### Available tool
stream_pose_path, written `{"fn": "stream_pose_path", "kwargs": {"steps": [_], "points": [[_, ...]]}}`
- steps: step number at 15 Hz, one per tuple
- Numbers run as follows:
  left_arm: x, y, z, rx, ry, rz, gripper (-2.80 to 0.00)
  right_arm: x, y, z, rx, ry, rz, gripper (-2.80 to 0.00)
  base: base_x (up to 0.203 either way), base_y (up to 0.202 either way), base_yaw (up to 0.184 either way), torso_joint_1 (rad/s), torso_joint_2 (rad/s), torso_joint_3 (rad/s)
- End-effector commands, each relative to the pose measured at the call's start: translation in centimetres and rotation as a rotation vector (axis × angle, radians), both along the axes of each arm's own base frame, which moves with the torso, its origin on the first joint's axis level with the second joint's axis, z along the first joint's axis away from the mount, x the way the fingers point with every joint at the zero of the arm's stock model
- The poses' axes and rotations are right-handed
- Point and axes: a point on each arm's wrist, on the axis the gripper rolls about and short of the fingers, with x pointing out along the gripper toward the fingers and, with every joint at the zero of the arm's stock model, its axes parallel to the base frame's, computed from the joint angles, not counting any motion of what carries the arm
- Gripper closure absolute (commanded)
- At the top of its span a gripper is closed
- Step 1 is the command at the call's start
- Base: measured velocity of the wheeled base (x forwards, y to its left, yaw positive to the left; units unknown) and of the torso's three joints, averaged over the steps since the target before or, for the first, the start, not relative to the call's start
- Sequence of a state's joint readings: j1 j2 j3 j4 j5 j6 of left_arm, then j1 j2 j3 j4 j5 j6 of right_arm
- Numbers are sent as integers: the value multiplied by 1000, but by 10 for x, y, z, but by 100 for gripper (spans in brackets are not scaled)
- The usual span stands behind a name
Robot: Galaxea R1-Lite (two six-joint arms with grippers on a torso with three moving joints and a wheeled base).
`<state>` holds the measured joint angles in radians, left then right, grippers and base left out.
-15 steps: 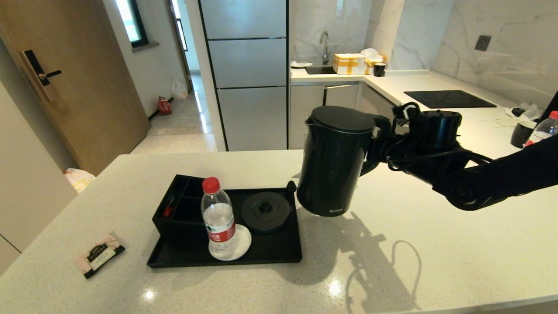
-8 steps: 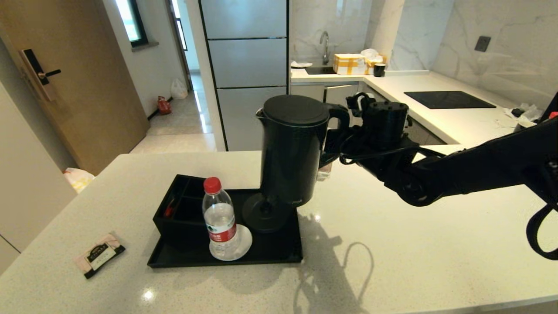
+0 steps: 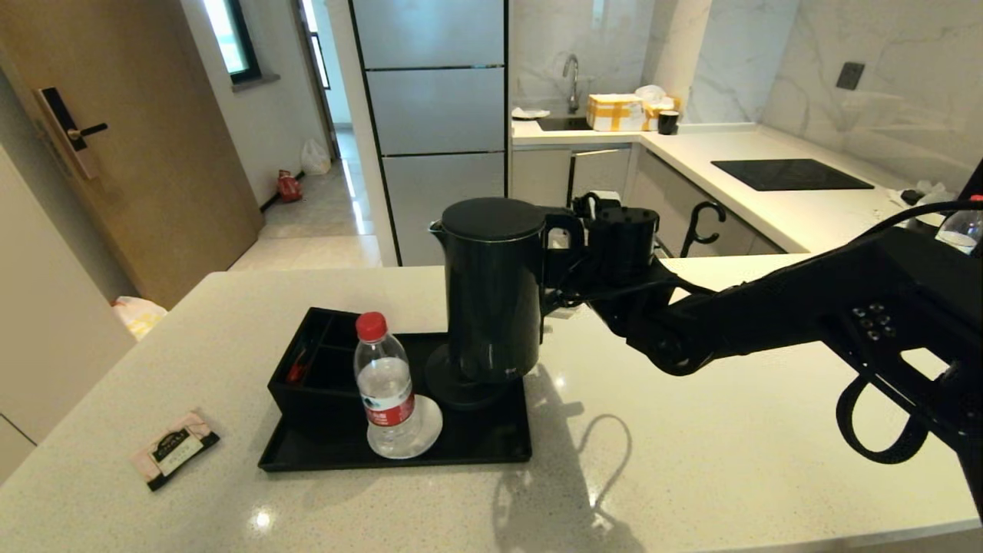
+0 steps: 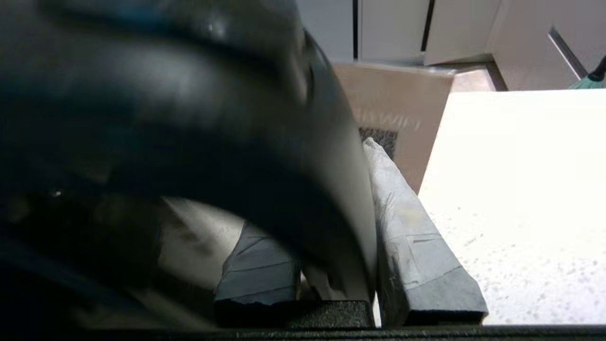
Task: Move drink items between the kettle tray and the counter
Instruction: Return the kettle to its original position
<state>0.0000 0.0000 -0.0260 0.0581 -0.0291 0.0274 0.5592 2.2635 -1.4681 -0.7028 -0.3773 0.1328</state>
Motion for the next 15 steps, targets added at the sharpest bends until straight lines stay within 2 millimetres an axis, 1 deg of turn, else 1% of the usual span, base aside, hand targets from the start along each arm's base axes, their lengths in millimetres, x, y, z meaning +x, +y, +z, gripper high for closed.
{"fn": "stream_pose_path", "kwargs": {"steps": [1,6,11,15], "points": [[0,0,0,0,0,0,0,-1,8,-9,-4,10,11,0,0,0,0,0,0,0],[0,0,0,0,0,0,0,-14,30,-24,-25,38,35,0,0,0,0,0,0,0],[0,0,0,0,0,0,0,-20,37,-30,-35,53,54,0,0,0,0,0,0,0],[0,0,0,0,-1,0,0,-20,39,-35,-41,63,58,0,0,0,0,0,0,0]]}}
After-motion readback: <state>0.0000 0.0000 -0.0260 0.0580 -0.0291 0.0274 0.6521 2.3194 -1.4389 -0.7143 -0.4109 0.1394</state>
